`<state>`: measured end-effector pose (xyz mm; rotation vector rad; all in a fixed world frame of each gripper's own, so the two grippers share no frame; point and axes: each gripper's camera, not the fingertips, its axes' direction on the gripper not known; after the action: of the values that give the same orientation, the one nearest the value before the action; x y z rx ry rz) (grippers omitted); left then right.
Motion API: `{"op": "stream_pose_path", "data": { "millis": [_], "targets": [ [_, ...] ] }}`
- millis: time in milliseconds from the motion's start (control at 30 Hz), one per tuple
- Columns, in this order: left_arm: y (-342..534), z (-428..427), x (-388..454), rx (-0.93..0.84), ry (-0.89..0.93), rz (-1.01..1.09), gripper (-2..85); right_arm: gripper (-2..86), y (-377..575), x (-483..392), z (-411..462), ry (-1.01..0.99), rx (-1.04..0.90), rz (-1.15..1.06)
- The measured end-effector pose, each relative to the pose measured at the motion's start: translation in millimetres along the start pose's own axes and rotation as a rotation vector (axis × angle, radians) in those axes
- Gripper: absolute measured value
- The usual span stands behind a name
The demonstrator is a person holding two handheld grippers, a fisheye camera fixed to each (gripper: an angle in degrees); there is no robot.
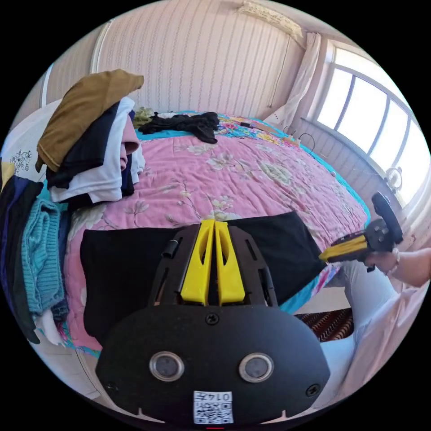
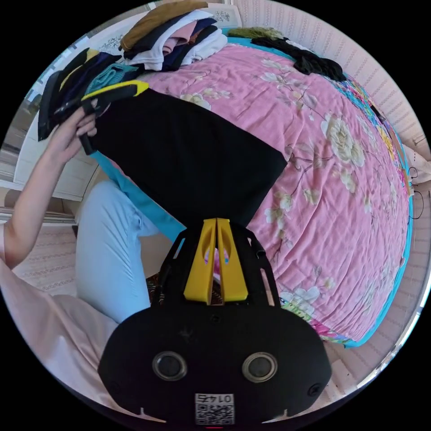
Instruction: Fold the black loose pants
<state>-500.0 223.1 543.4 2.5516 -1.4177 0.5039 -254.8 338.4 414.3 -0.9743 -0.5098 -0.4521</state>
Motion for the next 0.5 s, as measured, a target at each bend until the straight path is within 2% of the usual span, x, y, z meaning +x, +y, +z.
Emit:
{"op": "stream_pose_path", "data": {
  "millis": [100, 200, 333, 400, 467, 500],
  "targets": [
    [29, -18, 33, -0.016, 0.018, 0.054, -1.0, -0.4, -5, -7, -41, -0.032, 0.181, -0.072],
    [40, -2, 62, -0.110, 0.009, 0.094, -1.0, -0.4, -55, -36, -51, -0.048, 0.219, -0.200],
    [30, 12, 88, -0.205, 0.008, 0.112, -1.0, -0.4, -128, -74, -40, 0.016, 0.181, -0.269],
    [22, 17, 99, -0.245, -0.014, 0.114, -1.0, -0.4, -164, -83, -18, 0.092, 0.083, -0.270],
    [18, 20, 105, -0.257, 0.006, 0.092, -1.0, -0.4, -177, -80, 6, 0.122, -0.016, -0.276],
    [18, 24, 110, -0.262, 0.005, 0.096, -1.0, -0.4, -177, -73, 4, 0.099, 0.010, -0.246]
  ]
}}
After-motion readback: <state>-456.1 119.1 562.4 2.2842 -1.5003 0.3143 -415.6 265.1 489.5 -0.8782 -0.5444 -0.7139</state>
